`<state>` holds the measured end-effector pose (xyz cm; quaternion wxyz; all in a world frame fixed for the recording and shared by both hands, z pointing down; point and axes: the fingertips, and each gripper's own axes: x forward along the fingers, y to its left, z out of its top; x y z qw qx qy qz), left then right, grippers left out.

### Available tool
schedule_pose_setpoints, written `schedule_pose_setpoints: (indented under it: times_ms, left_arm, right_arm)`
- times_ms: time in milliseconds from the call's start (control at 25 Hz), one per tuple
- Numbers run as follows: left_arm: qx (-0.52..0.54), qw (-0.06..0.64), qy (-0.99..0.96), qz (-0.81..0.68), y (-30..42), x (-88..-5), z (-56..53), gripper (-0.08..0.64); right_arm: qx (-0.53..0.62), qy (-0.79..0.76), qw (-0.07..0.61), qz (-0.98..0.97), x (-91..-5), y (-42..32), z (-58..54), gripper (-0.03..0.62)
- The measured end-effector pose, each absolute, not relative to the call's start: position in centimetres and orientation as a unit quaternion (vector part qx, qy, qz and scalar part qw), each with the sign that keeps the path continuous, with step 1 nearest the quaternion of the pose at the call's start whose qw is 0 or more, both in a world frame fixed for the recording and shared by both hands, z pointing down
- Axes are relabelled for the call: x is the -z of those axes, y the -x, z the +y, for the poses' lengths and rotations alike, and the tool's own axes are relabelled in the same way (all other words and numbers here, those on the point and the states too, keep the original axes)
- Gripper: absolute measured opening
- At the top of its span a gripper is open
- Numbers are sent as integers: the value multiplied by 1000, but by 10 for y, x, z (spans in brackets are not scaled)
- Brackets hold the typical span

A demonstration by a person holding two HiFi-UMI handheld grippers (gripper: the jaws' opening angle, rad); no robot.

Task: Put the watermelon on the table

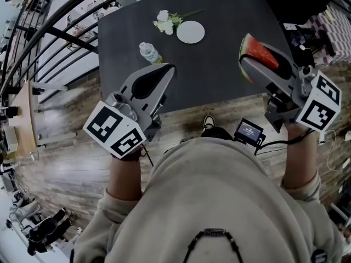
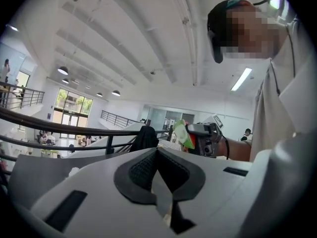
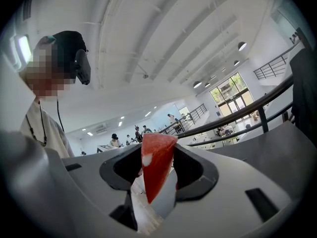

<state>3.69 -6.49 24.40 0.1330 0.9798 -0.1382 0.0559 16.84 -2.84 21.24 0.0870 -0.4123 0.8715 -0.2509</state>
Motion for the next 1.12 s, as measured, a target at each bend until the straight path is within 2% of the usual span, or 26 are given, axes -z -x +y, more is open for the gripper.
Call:
schedule_pose_setpoints:
  times_ms: [400,840,1120]
  left_arm:
    - [-75,140,-981,-113,-98,-253,-69,6]
    - [-64,153,-983,-81,-107,-258,-104,8]
    - [-46,138,-989,-24,-117,-243,-125,8]
  right_arm:
    - [270,425,101,858,-238,-237,-30,202]
    - [267,458,94,843,-236,-240,-52,204]
    - [244,500,93,826,-217,-235,-56,203]
